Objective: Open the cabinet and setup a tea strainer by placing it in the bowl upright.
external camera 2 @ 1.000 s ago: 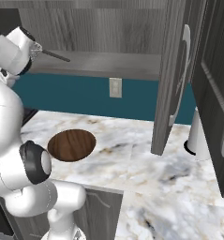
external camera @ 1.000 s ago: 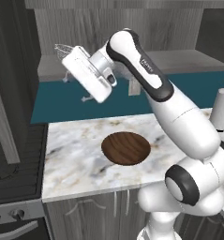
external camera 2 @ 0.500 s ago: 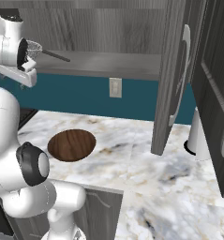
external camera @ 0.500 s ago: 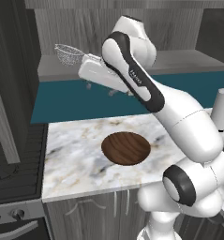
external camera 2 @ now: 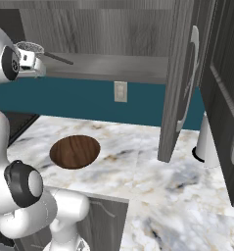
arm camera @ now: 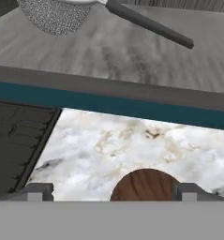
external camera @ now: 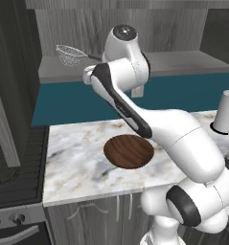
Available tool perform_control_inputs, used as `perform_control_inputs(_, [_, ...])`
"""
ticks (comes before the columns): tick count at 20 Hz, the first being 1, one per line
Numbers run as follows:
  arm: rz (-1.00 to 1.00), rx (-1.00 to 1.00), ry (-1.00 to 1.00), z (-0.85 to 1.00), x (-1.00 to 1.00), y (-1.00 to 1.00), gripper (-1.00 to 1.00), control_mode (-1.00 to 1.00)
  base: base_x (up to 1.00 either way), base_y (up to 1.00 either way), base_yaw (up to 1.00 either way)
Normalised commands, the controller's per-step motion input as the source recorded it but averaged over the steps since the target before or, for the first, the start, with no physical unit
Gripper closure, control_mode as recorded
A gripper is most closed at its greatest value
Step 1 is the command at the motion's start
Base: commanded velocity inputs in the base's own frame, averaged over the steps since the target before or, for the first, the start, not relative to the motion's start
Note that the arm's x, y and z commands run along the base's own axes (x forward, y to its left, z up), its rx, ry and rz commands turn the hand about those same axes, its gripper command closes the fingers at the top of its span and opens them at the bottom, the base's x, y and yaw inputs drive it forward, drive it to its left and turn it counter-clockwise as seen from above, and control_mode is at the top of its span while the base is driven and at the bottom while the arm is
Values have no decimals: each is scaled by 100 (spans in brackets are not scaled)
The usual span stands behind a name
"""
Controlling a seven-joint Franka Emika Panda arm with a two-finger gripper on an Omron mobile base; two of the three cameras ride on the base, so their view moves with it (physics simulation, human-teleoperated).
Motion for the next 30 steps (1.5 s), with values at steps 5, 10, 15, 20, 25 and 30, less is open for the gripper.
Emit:
perform_control_inputs(5, [10, -29, -14, 55, 31, 14, -100, -100, 0, 0, 0])
perform_control_inputs(10, [10, -24, 0, 77, 27, 25, -100, -100, 0, 0, 0])
perform_control_inputs(15, [2, -3, 6, 8, 31, 26, -100, -100, 0, 0, 0])
perform_control_inputs(20, [0, 0, -1, 0, 4, 12, -100, -100, 0, 0, 0])
perform_control_inputs(25, [8, -1, -4, 0, 14, 4, -100, -100, 0, 0, 0])
perform_control_inputs(30, [22, -7, -18, -1, 4, 0, -100, -100, 0, 0, 0])
